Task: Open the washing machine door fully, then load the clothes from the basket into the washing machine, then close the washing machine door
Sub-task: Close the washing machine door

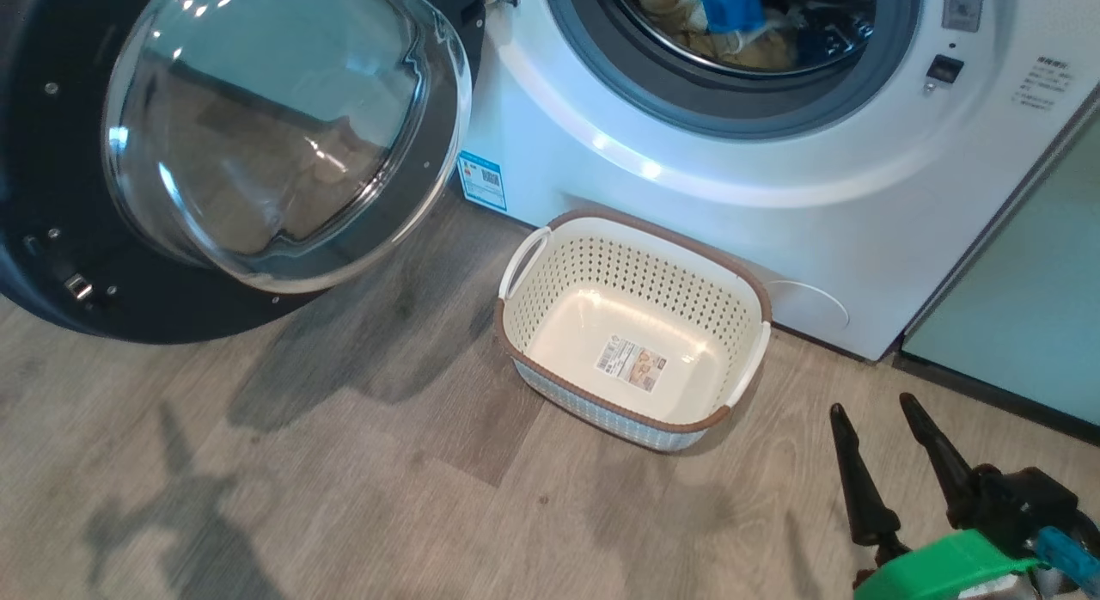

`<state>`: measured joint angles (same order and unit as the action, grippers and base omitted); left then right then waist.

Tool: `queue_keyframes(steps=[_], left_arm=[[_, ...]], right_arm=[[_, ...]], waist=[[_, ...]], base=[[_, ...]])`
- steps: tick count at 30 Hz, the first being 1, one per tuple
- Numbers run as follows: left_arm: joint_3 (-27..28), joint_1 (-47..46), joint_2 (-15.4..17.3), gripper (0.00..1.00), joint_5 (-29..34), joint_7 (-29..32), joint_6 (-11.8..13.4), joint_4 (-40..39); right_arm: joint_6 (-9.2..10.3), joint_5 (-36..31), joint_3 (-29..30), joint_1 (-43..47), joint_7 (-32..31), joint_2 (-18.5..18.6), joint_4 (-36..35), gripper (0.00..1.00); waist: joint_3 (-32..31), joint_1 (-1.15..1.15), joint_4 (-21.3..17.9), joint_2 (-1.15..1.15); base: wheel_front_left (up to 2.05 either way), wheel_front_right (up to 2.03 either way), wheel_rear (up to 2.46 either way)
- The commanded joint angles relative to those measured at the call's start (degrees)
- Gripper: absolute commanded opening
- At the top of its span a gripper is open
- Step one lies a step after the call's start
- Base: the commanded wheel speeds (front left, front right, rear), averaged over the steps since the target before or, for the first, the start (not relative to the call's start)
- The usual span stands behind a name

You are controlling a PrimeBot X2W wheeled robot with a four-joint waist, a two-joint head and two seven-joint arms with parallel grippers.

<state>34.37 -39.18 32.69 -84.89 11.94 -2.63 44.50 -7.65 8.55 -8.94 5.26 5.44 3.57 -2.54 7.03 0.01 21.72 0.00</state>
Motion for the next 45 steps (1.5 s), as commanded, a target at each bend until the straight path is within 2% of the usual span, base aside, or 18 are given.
queue_keyframes(steps=[1, 13, 20, 45], left_arm=[[0.5, -0.4, 3.9, 0.0, -0.1, 1.5, -0.6, -1.1], [-2.5, -0.7, 2.4, 0.0, -0.5, 7.5, -2.2, 1.6], [-3.2, -0.6, 1.7, 0.0, -0.5, 8.7, -2.7, 2.3], [-4.1, 2.5, 0.6, 0.0, -2.4, 16.9, -3.5, 0.2]], right_arm=[[0.16, -0.5, -1.0, -2.9, -0.4, 1.4, -2.6, 1.0], [0.16, -0.5, -0.9, -4.8, -2.4, 3.0, -4.9, 1.0], [0.16, -0.5, -0.6, -5.2, -2.8, 3.4, -5.3, 1.0], [0.16, -0.6, -0.8, -5.4, -3.0, 3.4, -5.0, 1.0]], waist=[[0.7, -0.01, -0.2, 0.0], [4.6, -0.01, -0.5, 0.0], [5.7, -0.01, -0.6, 0.0], [5.7, -0.01, 0.1, 0.0]], base=[[0.0, 0.0, 0.0], [0.0, 0.0, 0.0], [0.0, 0.0, 0.0], [0.0, 0.0, 0.0]])
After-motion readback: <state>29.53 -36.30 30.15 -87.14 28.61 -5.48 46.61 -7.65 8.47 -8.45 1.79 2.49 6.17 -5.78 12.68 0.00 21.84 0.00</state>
